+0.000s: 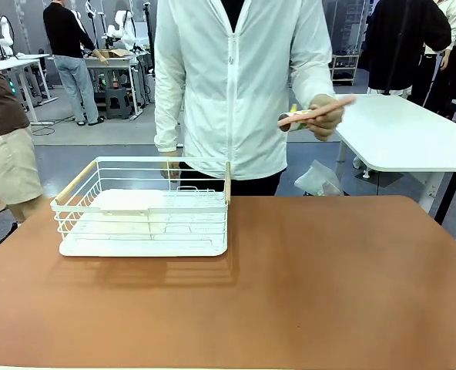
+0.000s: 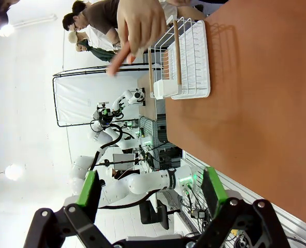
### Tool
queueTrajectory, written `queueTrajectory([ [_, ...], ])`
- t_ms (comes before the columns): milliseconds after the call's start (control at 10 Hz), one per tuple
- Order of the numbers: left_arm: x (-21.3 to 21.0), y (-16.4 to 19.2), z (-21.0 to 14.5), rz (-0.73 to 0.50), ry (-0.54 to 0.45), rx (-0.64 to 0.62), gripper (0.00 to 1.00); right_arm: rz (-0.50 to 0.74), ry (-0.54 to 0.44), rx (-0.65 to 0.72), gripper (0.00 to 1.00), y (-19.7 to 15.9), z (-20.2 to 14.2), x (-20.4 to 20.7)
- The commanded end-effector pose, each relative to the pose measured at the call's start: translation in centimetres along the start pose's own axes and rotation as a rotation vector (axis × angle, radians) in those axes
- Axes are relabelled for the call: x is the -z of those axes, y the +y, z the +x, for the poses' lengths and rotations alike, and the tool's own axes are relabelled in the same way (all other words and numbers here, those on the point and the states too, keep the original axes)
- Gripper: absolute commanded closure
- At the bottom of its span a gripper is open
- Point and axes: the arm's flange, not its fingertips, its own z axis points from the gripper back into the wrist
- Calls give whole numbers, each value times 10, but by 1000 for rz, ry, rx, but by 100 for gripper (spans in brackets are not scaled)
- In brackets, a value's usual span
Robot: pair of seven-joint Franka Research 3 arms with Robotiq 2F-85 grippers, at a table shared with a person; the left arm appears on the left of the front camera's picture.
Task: Clean the table.
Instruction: Pick up the Lint Roller when the human hands it over.
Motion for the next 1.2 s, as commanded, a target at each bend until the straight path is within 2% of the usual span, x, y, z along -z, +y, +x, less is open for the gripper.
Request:
queueTrajectory([
  [0, -2, 0, -2, -3, 2, 2, 0, 4, 2, -4, 0, 1, 0, 0],
  [500, -2, 0, -2, -3, 2, 2, 0, 0, 0, 0, 0, 0, 0, 0],
  [800, -2, 0, -2, -3, 2, 2, 0, -148, -92, 148, 0, 55, -33, 37],
  [1000, -2, 0, -2, -3, 2, 2, 0, -232, -181, 249, 0, 82, -32, 72],
  [1100, -2, 0, -2, -3, 2, 2, 0, -226, -214, 289, 0, 91, -26, 90],
])
